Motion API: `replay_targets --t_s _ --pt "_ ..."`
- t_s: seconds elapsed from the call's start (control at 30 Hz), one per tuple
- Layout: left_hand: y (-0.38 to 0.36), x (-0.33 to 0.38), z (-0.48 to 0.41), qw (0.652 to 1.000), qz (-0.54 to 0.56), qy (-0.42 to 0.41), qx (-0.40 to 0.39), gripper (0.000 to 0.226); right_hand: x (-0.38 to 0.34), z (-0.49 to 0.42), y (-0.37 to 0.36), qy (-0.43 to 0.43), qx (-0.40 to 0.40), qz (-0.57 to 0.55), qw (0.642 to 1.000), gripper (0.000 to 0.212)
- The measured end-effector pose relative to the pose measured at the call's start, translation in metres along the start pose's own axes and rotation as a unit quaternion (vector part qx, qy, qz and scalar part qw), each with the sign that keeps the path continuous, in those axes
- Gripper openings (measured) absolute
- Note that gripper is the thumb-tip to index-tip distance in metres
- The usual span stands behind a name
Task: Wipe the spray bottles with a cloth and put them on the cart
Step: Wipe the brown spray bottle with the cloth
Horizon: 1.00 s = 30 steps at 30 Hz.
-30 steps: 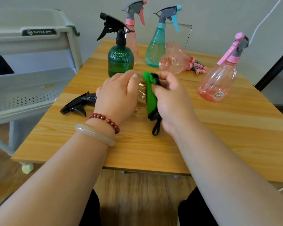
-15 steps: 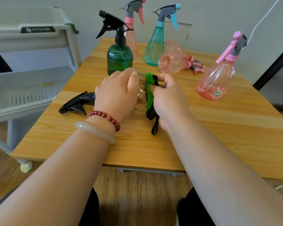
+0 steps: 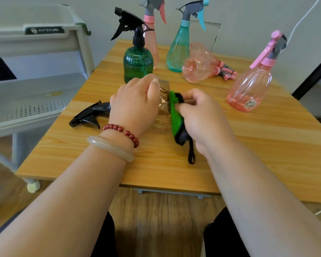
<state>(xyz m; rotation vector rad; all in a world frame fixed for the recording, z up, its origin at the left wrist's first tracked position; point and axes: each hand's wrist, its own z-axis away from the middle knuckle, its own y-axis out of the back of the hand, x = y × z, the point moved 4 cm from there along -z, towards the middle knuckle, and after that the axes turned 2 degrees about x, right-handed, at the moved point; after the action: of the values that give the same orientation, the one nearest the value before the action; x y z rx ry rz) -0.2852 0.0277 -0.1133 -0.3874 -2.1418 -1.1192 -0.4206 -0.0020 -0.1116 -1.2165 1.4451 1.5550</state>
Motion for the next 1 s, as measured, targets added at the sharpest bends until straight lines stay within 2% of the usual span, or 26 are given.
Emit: replay_targets --t_s 0.07,0.2,0.27,0.4,0.47,0.57,0.67,0.83,1.0 --pt "0.000 0.000 0.000 1.000 0.000 -0.007 0.003 0.038 -0.002 0.000 0.000 0.014 0.014 -0.039 0.999 0.016" --pt "0.000 -0.001 0.002 1.000 0.004 -0.003 0.005 0.037 0.018 -0.001 0.002 -0.002 -0.027 0.092 0.995 0.014" --pt "-0.001 -0.001 0.002 1.000 0.003 -0.002 0.004 0.037 0.021 -0.004 0.004 -0.013 -0.041 0.122 0.992 0.014" --pt "0.000 0.000 0.001 1.000 0.002 -0.010 -0.003 0.039 0.004 -0.008 0.006 0.006 -0.011 0.004 1.000 0.019" --pt "0.000 0.000 0.001 1.000 0.002 -0.011 -0.002 0.039 0.003 -0.007 0.006 0.015 -0.004 -0.007 1.000 0.021" --pt "0.001 0.000 0.002 1.000 -0.001 -0.004 0.001 0.037 0.018 -0.009 0.005 0.005 -0.025 0.106 0.994 0.019" --pt "0.001 0.000 0.002 1.000 0.000 0.002 0.001 0.037 0.018 -0.013 0.007 -0.001 -0.053 0.168 0.984 0.016" --pt "0.001 0.000 0.002 1.000 -0.001 -0.004 -0.001 0.038 -0.002 -0.015 0.006 0.042 -0.006 0.035 0.998 0.023" --pt "0.001 0.000 0.003 1.000 -0.005 0.001 -0.001 0.037 0.019 -0.021 0.007 0.008 -0.058 0.205 0.977 0.023"
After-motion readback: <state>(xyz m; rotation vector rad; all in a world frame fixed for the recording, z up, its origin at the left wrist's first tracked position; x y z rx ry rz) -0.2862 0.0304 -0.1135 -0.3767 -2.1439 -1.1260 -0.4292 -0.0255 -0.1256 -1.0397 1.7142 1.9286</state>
